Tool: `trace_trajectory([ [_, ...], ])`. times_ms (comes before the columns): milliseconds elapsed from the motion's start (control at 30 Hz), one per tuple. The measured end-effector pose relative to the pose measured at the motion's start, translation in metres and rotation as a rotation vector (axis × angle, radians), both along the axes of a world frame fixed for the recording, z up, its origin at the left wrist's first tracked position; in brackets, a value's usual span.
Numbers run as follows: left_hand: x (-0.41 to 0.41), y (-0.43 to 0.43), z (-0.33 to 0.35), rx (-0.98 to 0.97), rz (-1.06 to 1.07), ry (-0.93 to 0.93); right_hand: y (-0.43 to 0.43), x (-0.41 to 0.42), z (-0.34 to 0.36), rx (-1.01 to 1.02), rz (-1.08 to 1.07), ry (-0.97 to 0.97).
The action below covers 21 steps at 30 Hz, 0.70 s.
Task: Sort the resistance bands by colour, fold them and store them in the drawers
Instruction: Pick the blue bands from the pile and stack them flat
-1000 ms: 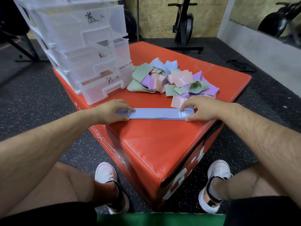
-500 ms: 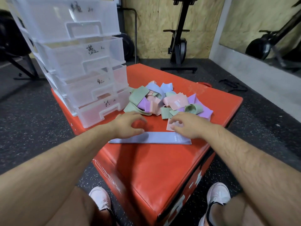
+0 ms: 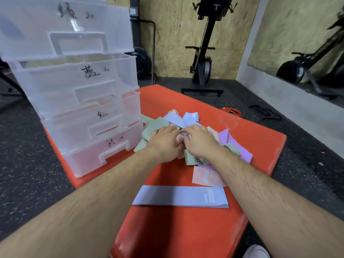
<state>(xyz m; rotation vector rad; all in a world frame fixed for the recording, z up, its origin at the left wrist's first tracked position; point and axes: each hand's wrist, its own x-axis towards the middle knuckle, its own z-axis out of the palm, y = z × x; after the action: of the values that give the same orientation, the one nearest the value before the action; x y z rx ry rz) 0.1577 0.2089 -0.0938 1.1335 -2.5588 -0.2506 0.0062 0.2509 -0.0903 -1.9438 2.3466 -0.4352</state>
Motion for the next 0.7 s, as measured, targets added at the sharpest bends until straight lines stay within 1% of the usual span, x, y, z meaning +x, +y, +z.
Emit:
trace_trajectory([
  [133,0.0,-0.017,-0.007,0.031,0.034,0.042,-0.018,0.002,-0.01,0.083,-0.022,-0.014],
  [200,-0.001,-0.019,-0.009,0.028,0.051,0.058,-0.021,0.004,-0.009,0.056,-0.034,0.016],
  [300,-0.002,-0.02,-0.007,0.021,0.061,0.088,-0.019,0.005,0.0,-0.054,-0.044,0.009],
  [367,-0.003,-0.019,-0.004,0.011,0.081,0.144,-0.017,0.005,0.011,-0.132,-0.024,-0.01],
  [533,0.003,-0.008,0.007,-0.103,0.093,0.29,-0.004,0.005,0.043,-0.343,0.022,-0.079],
  [700,0.01,0.009,0.028,-0.197,0.03,0.506,0.024,0.007,0.075,-0.534,0.141,-0.083],
])
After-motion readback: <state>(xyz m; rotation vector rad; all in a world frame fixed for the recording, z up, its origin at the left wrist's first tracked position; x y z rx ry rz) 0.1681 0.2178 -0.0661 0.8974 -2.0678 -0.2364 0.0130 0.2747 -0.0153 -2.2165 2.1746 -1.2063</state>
